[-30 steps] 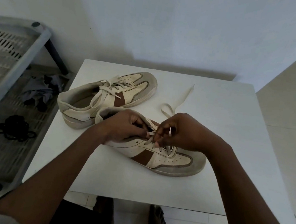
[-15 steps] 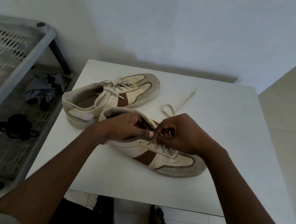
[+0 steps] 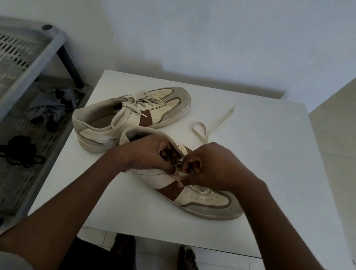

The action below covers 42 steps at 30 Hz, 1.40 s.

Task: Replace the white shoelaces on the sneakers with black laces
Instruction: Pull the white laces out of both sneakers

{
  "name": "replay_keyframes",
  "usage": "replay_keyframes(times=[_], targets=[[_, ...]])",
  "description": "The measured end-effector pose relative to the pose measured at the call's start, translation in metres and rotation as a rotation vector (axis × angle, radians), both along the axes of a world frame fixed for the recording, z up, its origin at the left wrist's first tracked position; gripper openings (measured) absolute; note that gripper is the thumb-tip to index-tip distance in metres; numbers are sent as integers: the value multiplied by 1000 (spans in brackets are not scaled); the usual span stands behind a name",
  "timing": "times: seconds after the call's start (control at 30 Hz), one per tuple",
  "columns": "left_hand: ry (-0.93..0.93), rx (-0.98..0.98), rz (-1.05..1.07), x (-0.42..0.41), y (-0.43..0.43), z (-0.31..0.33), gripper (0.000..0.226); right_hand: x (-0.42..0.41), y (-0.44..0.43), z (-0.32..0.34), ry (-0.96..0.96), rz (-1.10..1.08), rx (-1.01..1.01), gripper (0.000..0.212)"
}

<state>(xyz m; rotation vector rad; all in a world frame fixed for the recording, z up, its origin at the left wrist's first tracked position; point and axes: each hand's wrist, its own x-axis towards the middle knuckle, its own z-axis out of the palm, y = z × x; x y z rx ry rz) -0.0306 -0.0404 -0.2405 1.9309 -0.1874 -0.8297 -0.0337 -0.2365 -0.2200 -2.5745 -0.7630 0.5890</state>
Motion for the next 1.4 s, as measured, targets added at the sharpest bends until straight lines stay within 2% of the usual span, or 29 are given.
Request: replay_keyframes(times=[0.07,0.13,0.2,0.27,0.33,0.43,0.47,0.6,0.67,0.73,0.87,0.97,1.1,1.17,1.27,1.3,1.4], targets=[[-1,-15,-14,0,0,0,33,-2,5,-3,4,28,45,19],[10,-12,-8,0,1,0,34,3,-10,-2,135,-7,226,20],[19,-2,3,1,2,1,31,15,-39,0,302,-163,454,24],[18,-3,13,1,3,0,26,22,-63,1,360,-277,546,16],[7,14,13,1,1,-1,25,20,-65,-4,282,-276,433,7],[7,28,-1,2,-1,-1,27,10,-33,-5,108,-213,235,57],[6,25,-11,2,-1,1,27,7,-21,-3,45,-170,218,62],[-1,-4,-45,1,0,2,27,0,3,4,-149,-91,99,46],[-4,-8,-39,1,0,0,27,-3,2,3,-223,-77,103,42],[2,-12,-30,2,0,-1,27,-7,1,2,-221,-57,140,40],[28,-31,-43,2,0,-1,33,-12,3,-11,-241,-27,14,34],[37,-36,-58,2,1,-1,33,-13,0,-18,-294,-32,159,18],[30,-8,-45,3,1,-2,32,-6,-11,-16,-138,-185,529,11],[37,-15,-31,3,1,-1,31,-3,-15,-14,-74,-157,512,13],[36,-17,-35,2,0,-1,31,-11,-9,-18,-7,-60,372,39],[38,-17,-41,3,0,-1,32,-13,-5,-21,-52,-47,346,39],[41,-16,-64,2,1,0,34,-11,0,-23,-161,-46,370,17]])
